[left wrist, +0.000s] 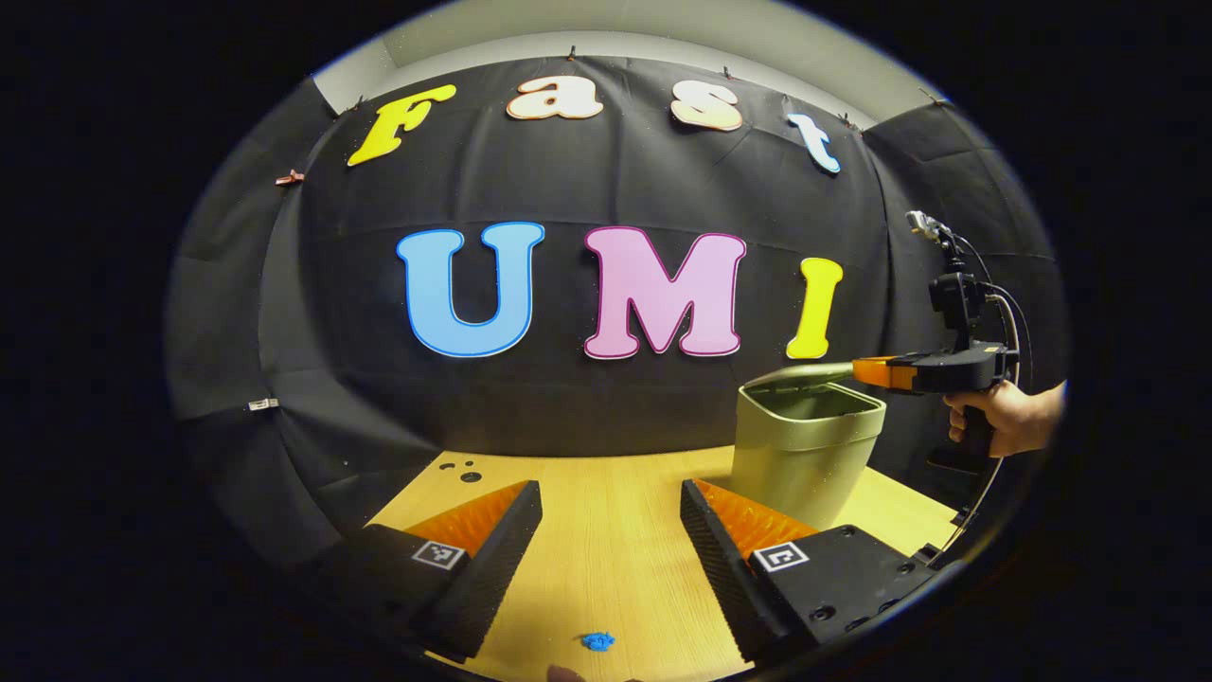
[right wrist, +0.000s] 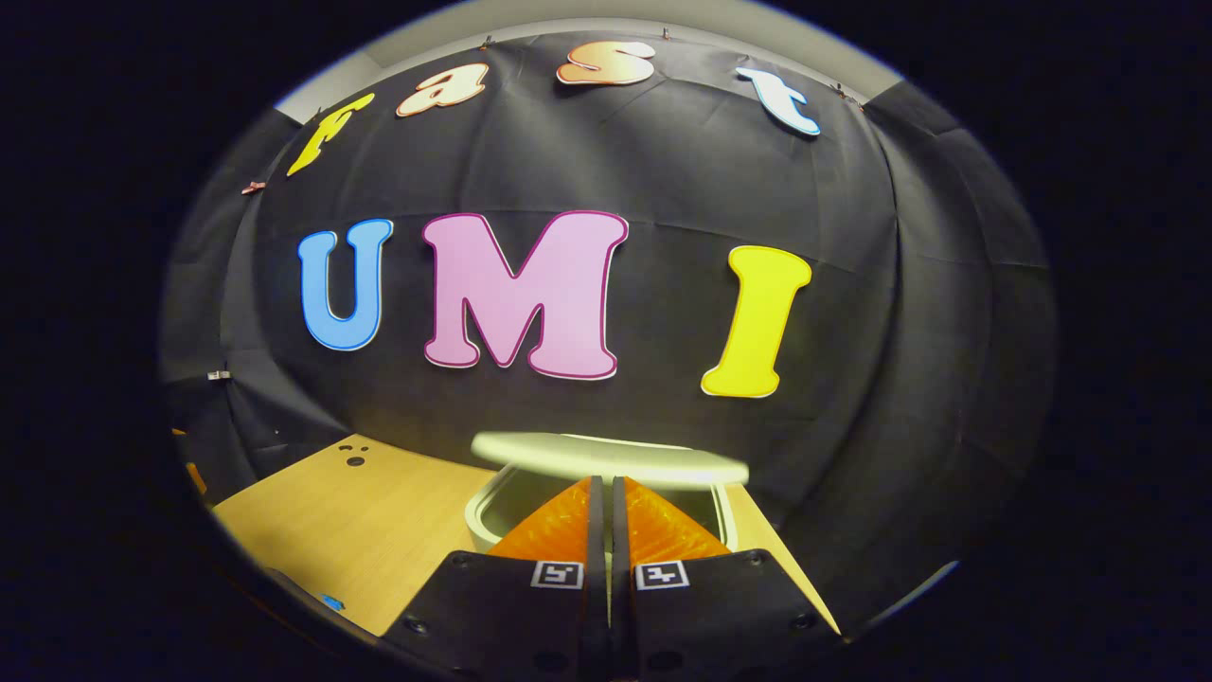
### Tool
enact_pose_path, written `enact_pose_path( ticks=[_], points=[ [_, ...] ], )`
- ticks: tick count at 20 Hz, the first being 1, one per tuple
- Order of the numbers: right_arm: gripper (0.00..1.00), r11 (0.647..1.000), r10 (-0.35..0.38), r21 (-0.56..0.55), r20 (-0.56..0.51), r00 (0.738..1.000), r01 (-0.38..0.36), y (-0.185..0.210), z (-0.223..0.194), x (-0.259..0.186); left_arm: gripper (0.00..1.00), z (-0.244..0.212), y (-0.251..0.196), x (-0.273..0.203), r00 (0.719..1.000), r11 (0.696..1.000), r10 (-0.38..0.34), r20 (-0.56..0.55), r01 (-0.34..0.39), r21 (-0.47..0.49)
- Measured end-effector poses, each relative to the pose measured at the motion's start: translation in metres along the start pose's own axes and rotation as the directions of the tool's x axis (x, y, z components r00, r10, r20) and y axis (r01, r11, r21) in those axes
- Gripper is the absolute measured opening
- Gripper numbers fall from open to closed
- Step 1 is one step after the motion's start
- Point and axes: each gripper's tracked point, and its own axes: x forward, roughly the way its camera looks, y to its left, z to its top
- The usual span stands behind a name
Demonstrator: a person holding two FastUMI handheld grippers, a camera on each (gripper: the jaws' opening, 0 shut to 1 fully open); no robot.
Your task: Press the lid of the desktop garbage bin to open it, pick up the crumpled paper on the desktop and throw it into the bin, then pick up the pop can on the desktop and drop it into the bin, and finally close the garbage bin lid.
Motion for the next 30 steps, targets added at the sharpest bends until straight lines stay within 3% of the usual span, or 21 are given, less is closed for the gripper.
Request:
enact_pose_path(
  ticks=[3,5,6,7,8,11,14,21,30],
  points=[
    [0.07,1.0,-0.009,-0.03,0.018,1.0,0.01,0.0,0.004,-0.017,0.95,-0.004,-0.003,-0.003,1.0,1.0,-0.018,-0.008,0.018,0.0],
    [0.19,0.999,-0.004,-0.048,0.035,0.999,0.006,0.003,0.008,-0.03,0.95,-0.006,-0.004,-0.007,0.999,1.0,-0.03,-0.01,0.03,0.001],
    [0.31,0.999,0.002,-0.053,0.039,0.999,0.0,0.006,0.009,-0.036,0.94,-0.007,-0.003,-0.009,0.999,0.999,-0.036,-0.011,0.036,0.002],
    [0.38,0.998,0.008,-0.058,0.037,0.999,-0.006,0.008,0.007,-0.042,0.95,-0.009,-0.004,-0.01,0.999,0.999,-0.042,-0.013,0.042,0.004],
    [0.56,0.998,0.017,-0.06,0.03,0.999,-0.015,0.012,0.005,-0.047,0.95,-0.01,-0.004,-0.011,0.999,0.999,-0.047,-0.018,0.047,0.006],
    [0.79,0.997,0.032,-0.064,0.023,0.999,-0.031,0.023,0.0,-0.07,0.95,-0.025,-0.003,-0.013,0.997,0.998,-0.058,-0.046,0.058,0.007],
    [0.86,0.996,0.033,-0.087,0.022,0.999,-0.031,0.029,-0.004,-0.088,0.95,-0.051,-0.005,-0.014,0.991,0.997,-0.077,-0.112,0.078,0.003],
    [0.87,0.994,0.007,-0.108,-0.018,1.0,-0.009,0.029,-0.018,-0.113,0.95,-0.128,-0.003,-0.009,0.958,0.994,-0.095,-0.271,0.104,0.021],
    [0.87,0.994,-0.01,-0.106,-0.052,0.999,0.005,0.022,-0.03,-0.135,0.88,-0.235,0.009,0.005,0.872,0.997,-0.058,-0.487,0.076,0.017]
  ],
)
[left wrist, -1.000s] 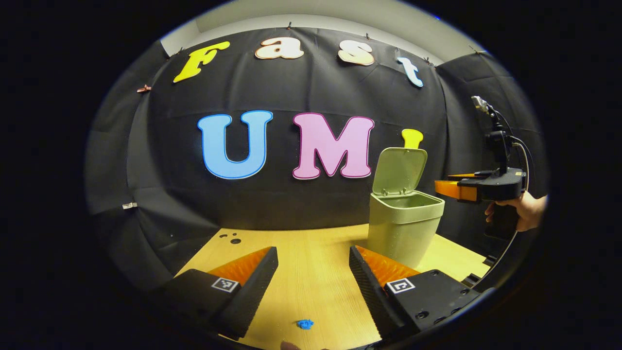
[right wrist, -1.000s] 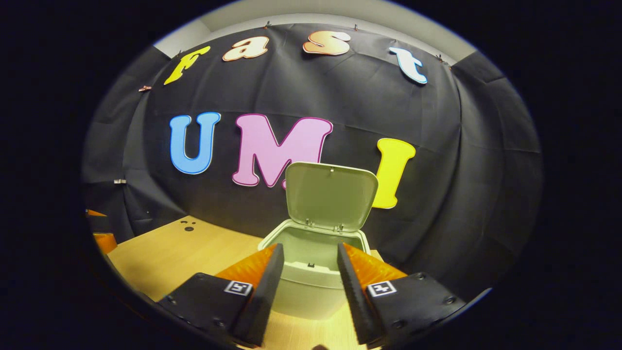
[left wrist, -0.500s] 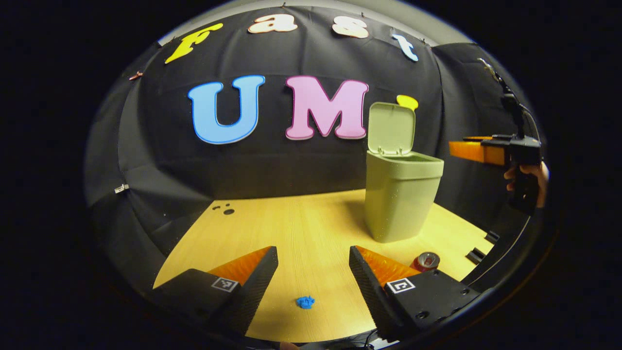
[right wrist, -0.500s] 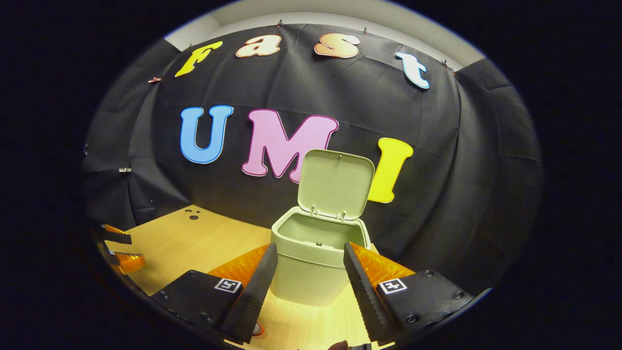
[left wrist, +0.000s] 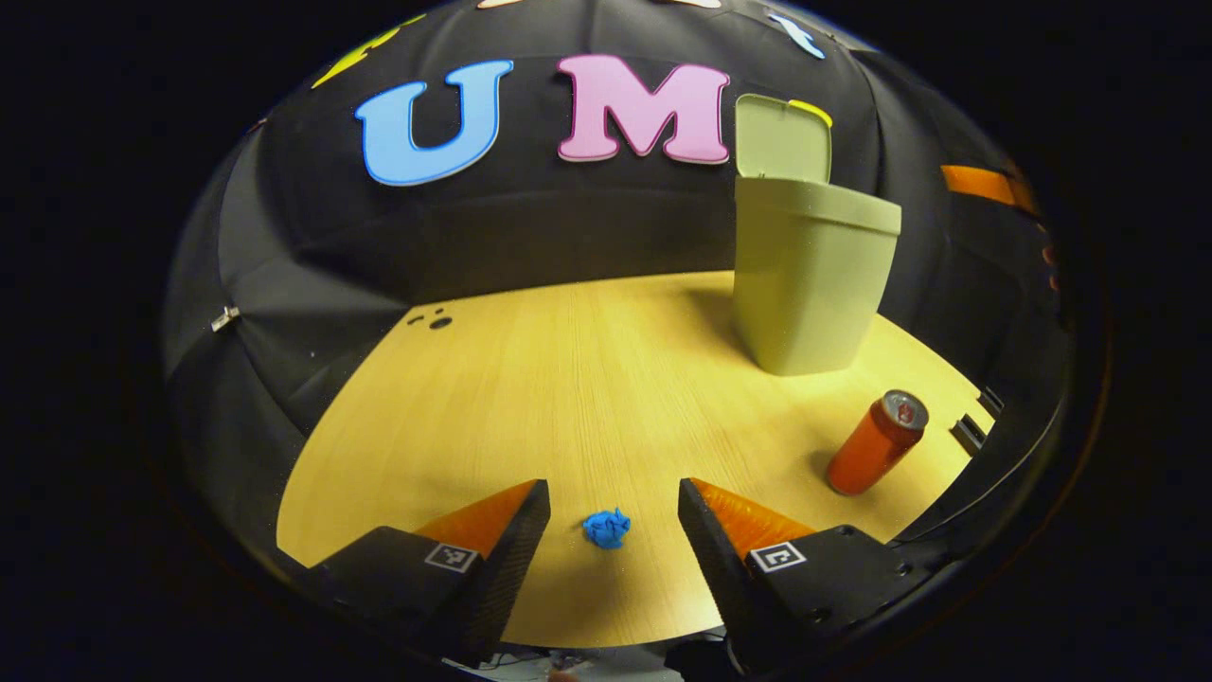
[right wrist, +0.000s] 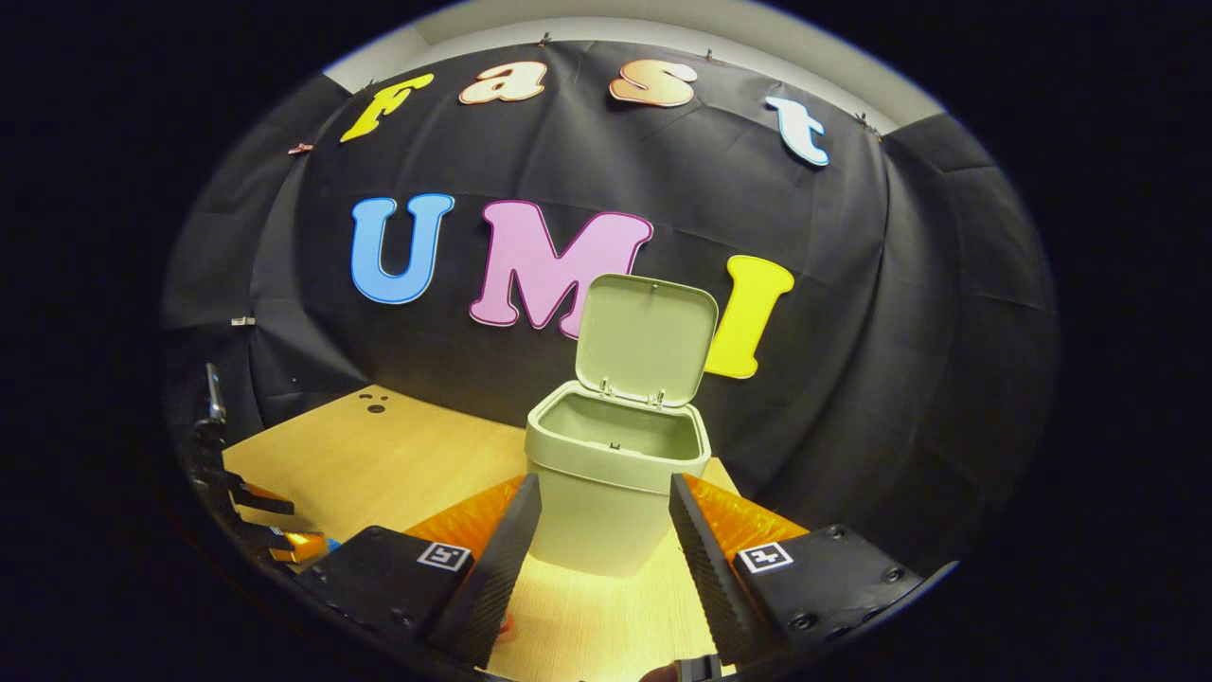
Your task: Press the lid of the desktop garbage bin to open it, pick up the crumpled paper on the desktop and throw it into the bin, then pick up the pop can on the desktop and drop it into the bin, and finally close the garbage bin lid.
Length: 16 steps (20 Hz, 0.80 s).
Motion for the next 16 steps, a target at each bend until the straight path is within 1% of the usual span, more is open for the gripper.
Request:
enact_pose_path(
  ticks=[2,5,10,16],
  points=[
    [0.87,1.0,-0.005,0.006,-0.006,1.0,0.005,-0.003,-0.003,-0.004,0.87,-0.011,0.003,0.011,0.999,1.0,0.003,-0.034,-0.004,-0.021],
    [0.87,1.0,-0.011,0.007,-0.021,1.0,0.011,-0.005,-0.01,-0.008,0.86,-0.031,0.008,0.027,0.996,1.0,0.012,-0.088,-0.014,-0.026],
    [0.87,1.0,-0.017,0.015,-0.054,0.998,0.018,-0.006,-0.021,-0.013,0.83,-0.047,0.009,0.046,0.989,0.998,-0.002,-0.149,-0.006,-0.055],
    [0.87,0.999,-0.021,0.022,-0.073,0.997,0.023,-0.01,-0.026,-0.014,0.78,-0.06,0.009,0.062,0.984,1.0,-0.008,-0.18,0.002,-0.031]
  ],
)
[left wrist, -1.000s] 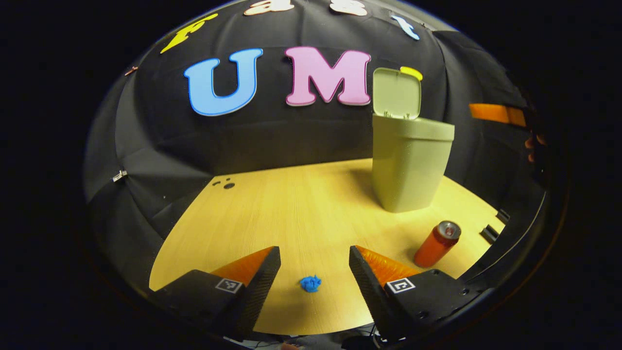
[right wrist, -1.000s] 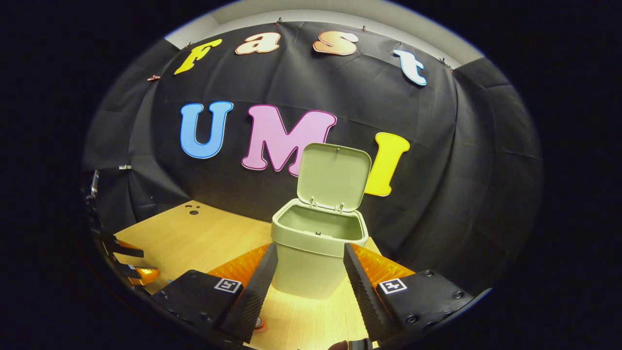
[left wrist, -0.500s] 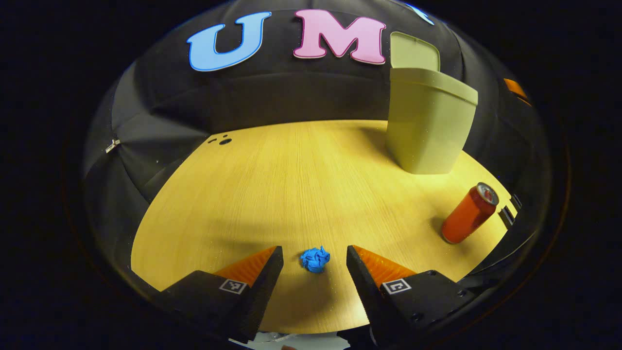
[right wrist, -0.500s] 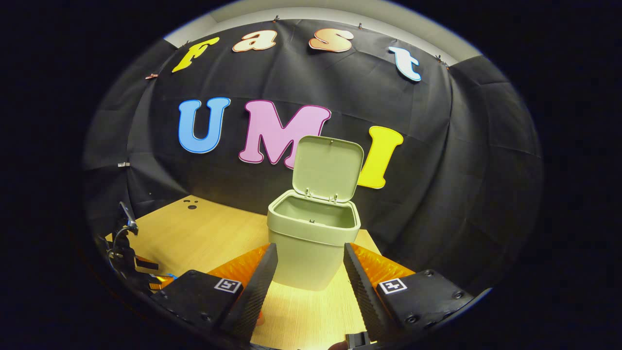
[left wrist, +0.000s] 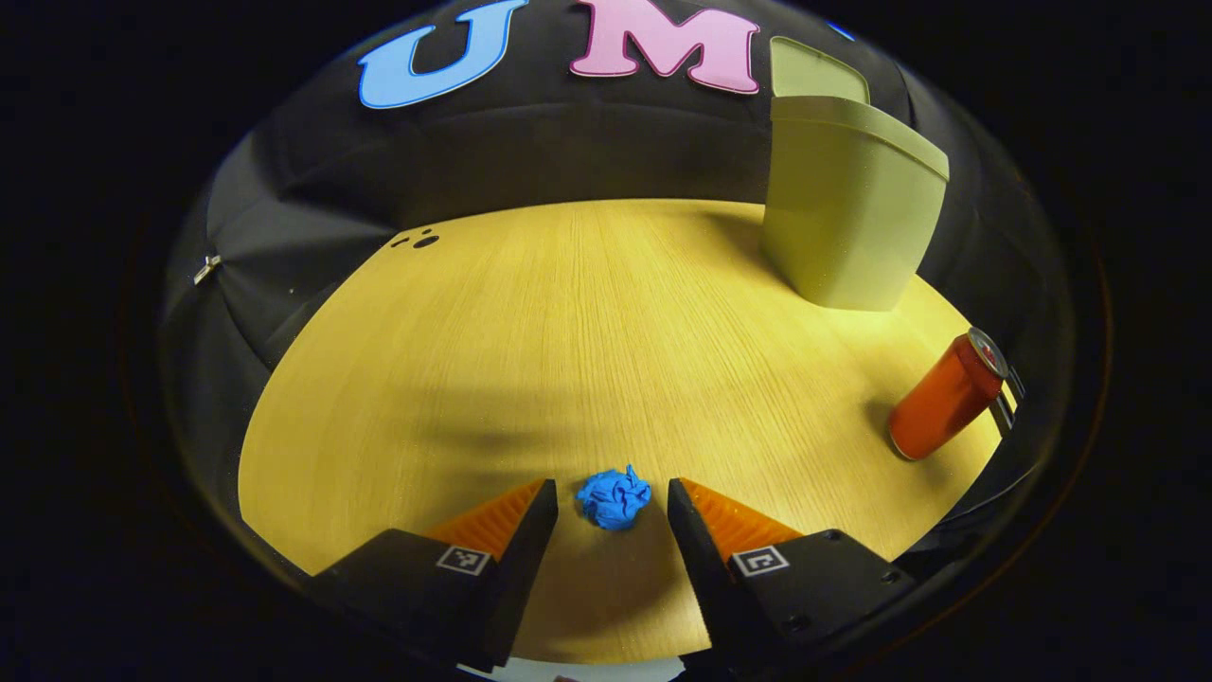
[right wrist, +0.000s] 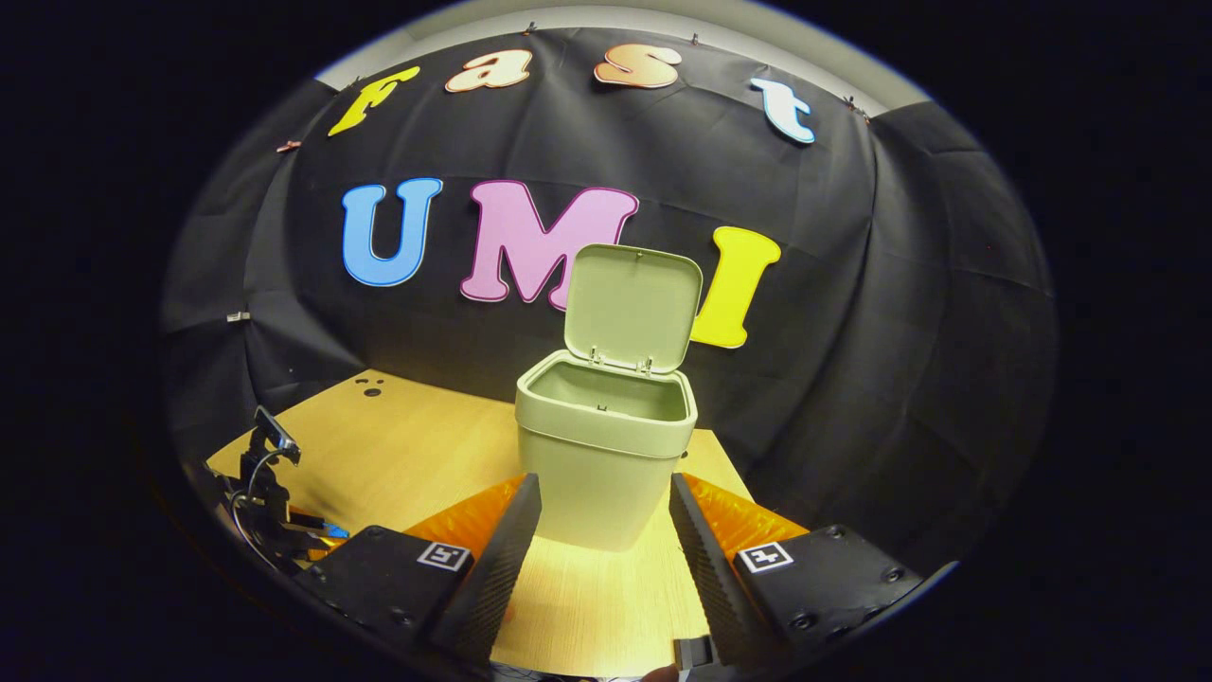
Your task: Press the lid of the desktop garbage bin to open it, pick up the crumpled paper on the desktop and throw it into the bin, then pick up the pop can on the desktop and drop it into the bin, and finally close the garbage bin lid.
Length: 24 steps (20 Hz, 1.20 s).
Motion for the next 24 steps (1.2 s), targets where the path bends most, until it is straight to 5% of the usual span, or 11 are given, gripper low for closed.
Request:
enact_pose_path(
  ticks=[4,5,9,17,24],
  points=[
    [0.87,1.0,-0.005,-0.002,-0.01,1.0,0.005,-0.004,-0.003,-0.001,0.6,-0.005,0.0,0.009,1.0,1.0,-0.003,-0.016,0.003,0.029],
    [0.87,1.0,-0.003,0.0,-0.013,1.0,0.003,-0.004,-0.004,-0.001,0.48,-0.004,0.0,0.009,1.0,0.999,-0.007,-0.012,0.007,0.043],
    [0.87,1.0,-0.004,-0.002,-0.023,1.0,0.004,-0.004,-0.009,-0.003,0.36,0.002,-0.005,0.002,0.999,0.998,-0.038,-0.002,0.038,0.043],
    [0.87,0.999,0.032,0.015,-0.021,0.999,-0.032,0.007,-0.011,-0.001,0.39,0.062,-0.016,-0.041,0.988,0.997,-0.074,0.139,0.072,0.026],
    [0.87,0.999,0.047,0.026,-0.032,0.998,-0.046,0.013,-0.018,0.001,0.43,0.17,-0.034,-0.093,0.933,0.992,-0.117,0.34,0.123,0.005]
  ],
)
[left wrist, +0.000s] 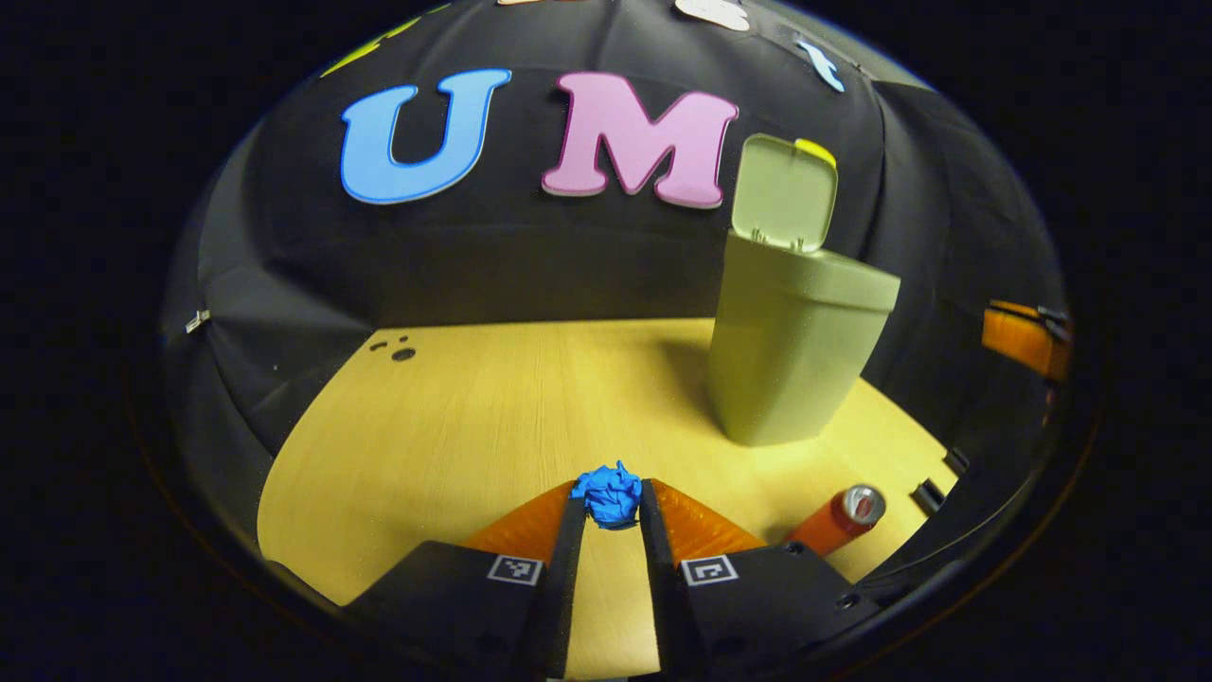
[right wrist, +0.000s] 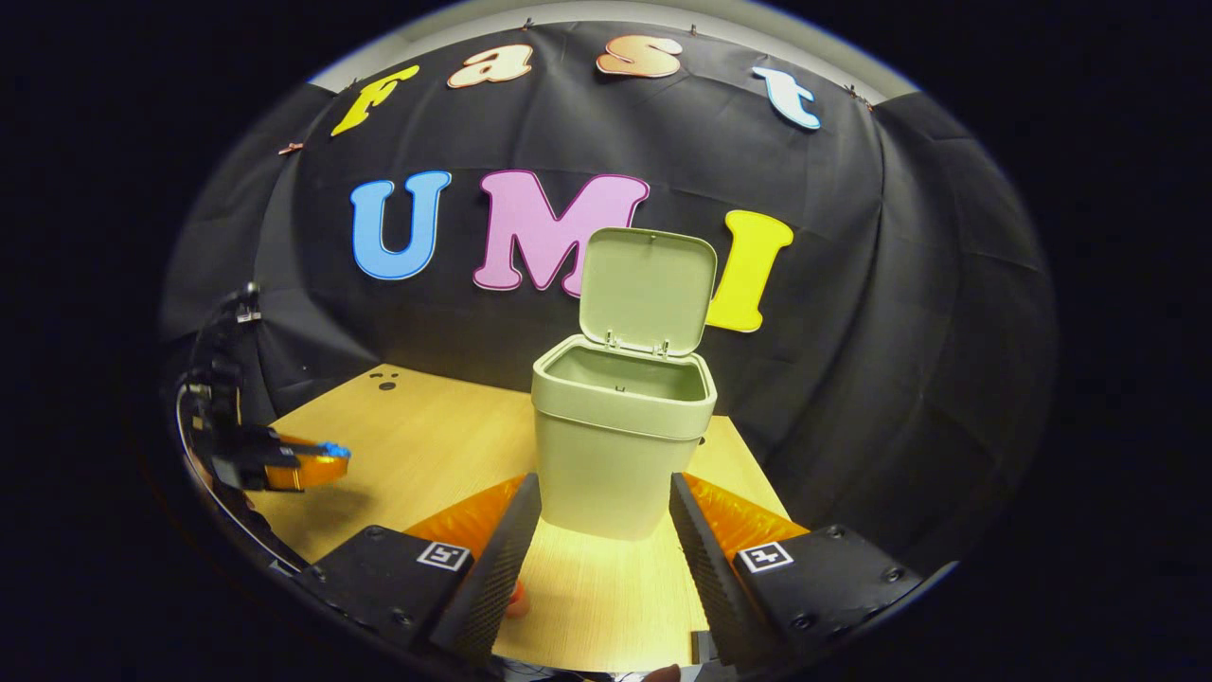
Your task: Press the lid of the desktop garbage bin to open it, pick up the crumpled paper on the desktop and throw it into the bin, then pick up the pop can on the desktop and drop it into the bin, and finally close the garbage bin lid.
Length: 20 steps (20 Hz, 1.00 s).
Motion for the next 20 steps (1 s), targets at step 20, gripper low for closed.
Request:
enact_pose_path(
  ticks=[20],
  points=[
    [0.87,0.995,-0.087,0.044,-0.002,0.996,0.087,-0.044,-0.006,-0.007,0.39,0.218,-0.159,0.05,0.889,0.939,-0.335,0.313,0.287,0.191]
  ],
)
